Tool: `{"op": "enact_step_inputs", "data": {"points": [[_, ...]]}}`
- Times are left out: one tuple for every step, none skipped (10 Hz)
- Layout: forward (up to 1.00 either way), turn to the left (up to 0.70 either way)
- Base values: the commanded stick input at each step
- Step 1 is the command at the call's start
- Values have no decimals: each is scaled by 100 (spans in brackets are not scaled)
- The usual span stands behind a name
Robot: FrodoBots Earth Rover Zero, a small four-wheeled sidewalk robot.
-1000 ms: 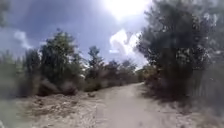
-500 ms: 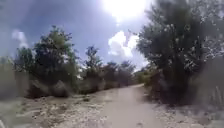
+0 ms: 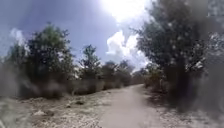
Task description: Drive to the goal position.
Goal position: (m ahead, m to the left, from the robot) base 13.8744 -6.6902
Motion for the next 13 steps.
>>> {"op": "enact_step_inputs", "data": {"points": [[70, 0], [70, 0], [70, 0], [70, 0], [70, 0], [70, 0], [70, 0], [70, 0], [70, 0], [70, 0], [70, 0], [70, 0], [70, 0]]}}
